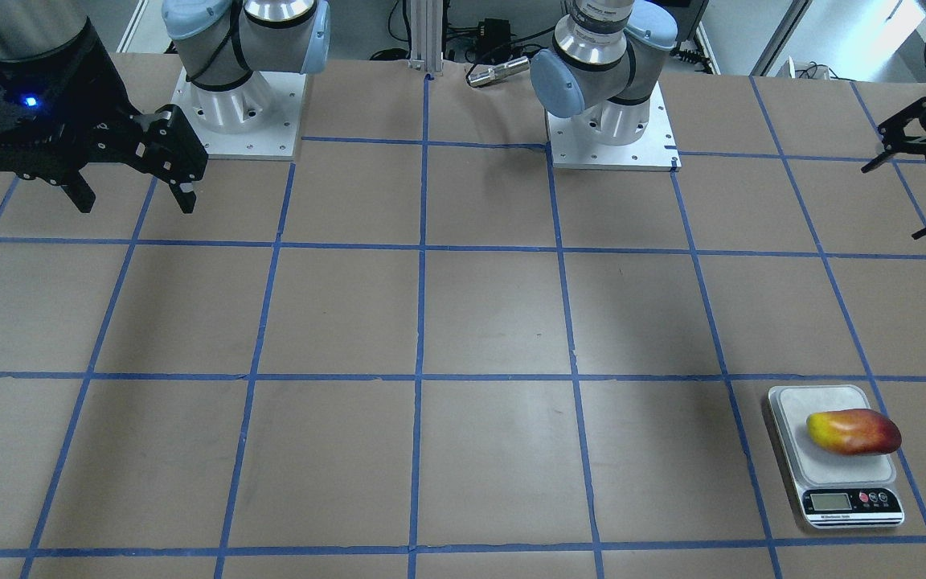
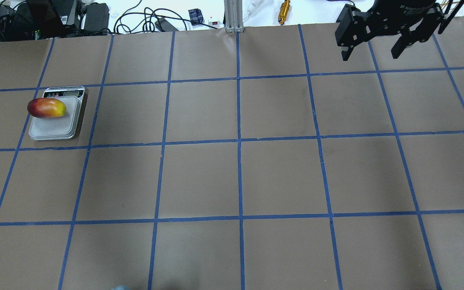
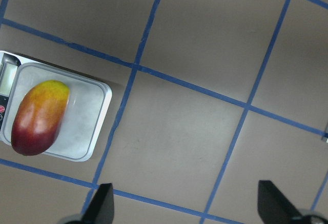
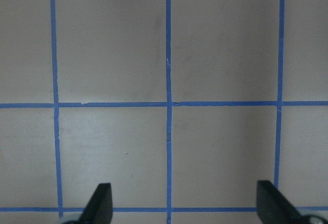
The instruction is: Weigh mango
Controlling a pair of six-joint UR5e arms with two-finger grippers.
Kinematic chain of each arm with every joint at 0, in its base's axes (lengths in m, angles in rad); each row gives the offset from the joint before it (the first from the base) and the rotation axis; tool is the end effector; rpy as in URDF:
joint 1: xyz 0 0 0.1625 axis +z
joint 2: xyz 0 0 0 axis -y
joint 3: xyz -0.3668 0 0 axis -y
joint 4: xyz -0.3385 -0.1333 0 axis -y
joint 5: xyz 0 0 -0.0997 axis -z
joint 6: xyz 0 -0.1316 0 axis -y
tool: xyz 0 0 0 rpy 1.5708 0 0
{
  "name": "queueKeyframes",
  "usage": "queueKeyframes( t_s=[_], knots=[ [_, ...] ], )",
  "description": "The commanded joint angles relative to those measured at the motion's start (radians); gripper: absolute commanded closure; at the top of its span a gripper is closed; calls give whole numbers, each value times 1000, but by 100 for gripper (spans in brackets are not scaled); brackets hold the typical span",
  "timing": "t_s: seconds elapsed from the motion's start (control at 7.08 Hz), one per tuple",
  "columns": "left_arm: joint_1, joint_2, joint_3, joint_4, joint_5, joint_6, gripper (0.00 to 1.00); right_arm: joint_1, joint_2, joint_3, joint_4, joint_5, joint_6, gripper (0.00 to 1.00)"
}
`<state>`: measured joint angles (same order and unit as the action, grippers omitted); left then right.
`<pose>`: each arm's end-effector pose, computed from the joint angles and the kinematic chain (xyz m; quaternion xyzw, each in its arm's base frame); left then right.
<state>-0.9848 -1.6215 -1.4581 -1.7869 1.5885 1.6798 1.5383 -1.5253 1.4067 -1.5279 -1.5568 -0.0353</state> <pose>0.1313 -0.4347 0.4045 -0.5191 -0.8512 -0.0406 0.0660 0.1201 -0.4663 0.4453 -0.0017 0.9993 -0.0381 0.0057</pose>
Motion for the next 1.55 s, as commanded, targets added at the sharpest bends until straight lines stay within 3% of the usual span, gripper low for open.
queueKeyframes(
  t_s=[0.0, 0.85, 1.13, 1.41],
  knots=[
    [-27, 69, -24, -31, -34, -319, 0, 0, -1, 0, 0, 1, 0, 0],
    [-527, 69, -24, -16, -28, -1273, 0, 0, -1, 0, 0, 1, 0, 0],
    [-594, 63, -34, 61, -28, -1519, 0, 0, 1, 0, 0, 0, 0, 0],
    [-594, 35, -28, 202, -27, -1565, 0, 0, -1, 0, 0, 0, 0, 0]
  ],
)
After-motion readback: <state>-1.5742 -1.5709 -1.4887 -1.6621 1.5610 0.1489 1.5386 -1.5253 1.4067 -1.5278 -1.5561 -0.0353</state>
